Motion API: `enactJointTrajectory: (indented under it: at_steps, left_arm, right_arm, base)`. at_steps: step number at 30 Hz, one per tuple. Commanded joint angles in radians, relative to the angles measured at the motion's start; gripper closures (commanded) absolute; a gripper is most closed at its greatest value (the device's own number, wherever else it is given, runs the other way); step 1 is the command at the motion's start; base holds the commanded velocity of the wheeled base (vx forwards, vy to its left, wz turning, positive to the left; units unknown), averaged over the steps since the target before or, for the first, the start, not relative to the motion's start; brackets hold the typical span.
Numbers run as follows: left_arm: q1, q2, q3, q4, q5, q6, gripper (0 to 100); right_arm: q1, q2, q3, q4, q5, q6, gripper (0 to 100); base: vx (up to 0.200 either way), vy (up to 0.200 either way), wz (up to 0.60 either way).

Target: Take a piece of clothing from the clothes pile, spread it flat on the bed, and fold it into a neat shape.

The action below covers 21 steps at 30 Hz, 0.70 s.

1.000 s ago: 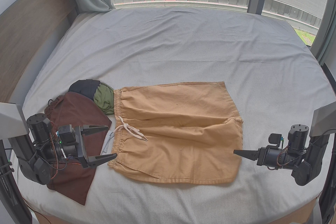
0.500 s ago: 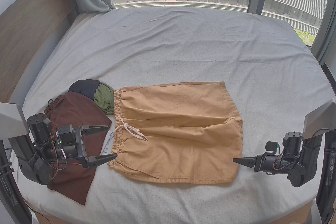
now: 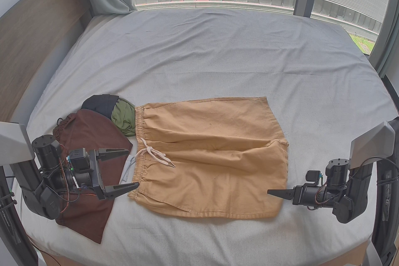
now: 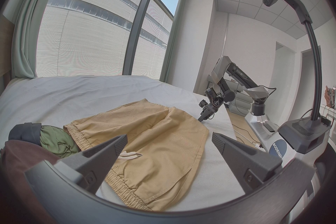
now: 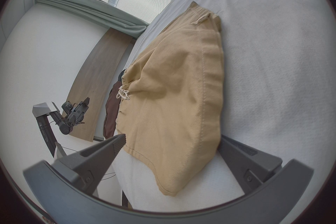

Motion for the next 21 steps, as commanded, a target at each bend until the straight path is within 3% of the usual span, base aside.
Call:
enactJointTrajectory:
  at_steps: [1, 21]
  left_arm:
    - [0.0, 0.001, 0.0, -0.001, 0.0, 0.0, 0]
    - [0.0, 0.003, 0.0, -0.001, 0.0, 0.0, 0]
  right_arm:
    - [0.022, 0.009, -0.005, -0.001, 0.003, 0.007, 0]
    - [0.019, -0.188, 0.116, 0.002, 0.049, 0.004, 0]
  base:
    - [0.0, 0.0, 0.0]
    - [0.0, 0.0, 0.0]
